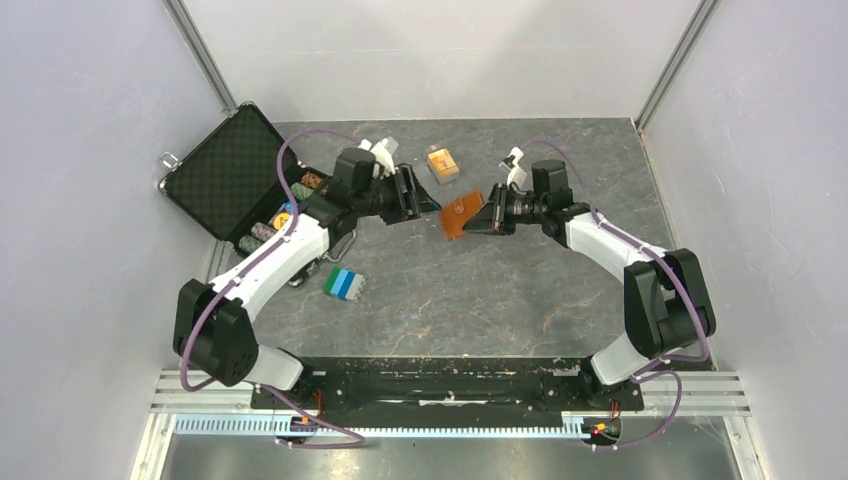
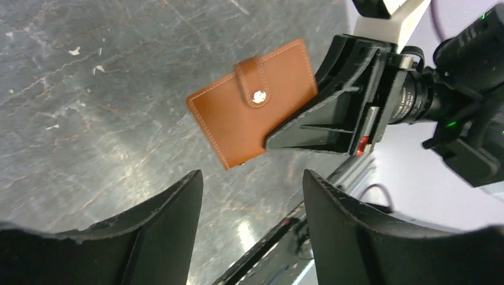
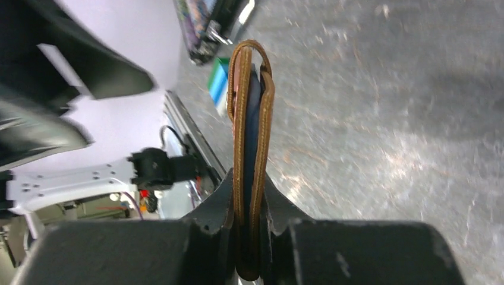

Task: Put the credit cards into the card holder
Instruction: Open the card holder.

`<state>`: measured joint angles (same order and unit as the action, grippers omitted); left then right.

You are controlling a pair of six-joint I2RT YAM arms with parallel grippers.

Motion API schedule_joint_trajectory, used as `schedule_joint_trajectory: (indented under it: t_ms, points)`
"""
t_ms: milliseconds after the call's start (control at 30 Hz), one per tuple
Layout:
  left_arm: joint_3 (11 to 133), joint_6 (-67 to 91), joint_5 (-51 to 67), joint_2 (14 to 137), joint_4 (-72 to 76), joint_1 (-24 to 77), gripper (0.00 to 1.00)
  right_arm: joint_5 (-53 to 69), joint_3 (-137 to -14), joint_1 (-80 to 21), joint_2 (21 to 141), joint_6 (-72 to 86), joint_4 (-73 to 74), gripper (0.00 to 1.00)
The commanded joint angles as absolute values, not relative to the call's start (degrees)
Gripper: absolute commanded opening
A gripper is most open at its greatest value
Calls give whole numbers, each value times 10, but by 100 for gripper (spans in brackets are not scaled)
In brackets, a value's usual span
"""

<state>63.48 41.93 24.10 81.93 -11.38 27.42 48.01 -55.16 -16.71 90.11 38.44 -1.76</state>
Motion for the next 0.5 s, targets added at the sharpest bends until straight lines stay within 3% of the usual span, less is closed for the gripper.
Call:
schedule_joint_trajectory:
  t_ms: [0, 467]
  points:
    - [744, 243, 121, 854, -344, 345, 69, 432, -572, -197, 915, 268, 153, 0]
    - [907, 168, -32, 1030, -472, 488, 73, 435, -567, -222, 922, 255, 197, 0]
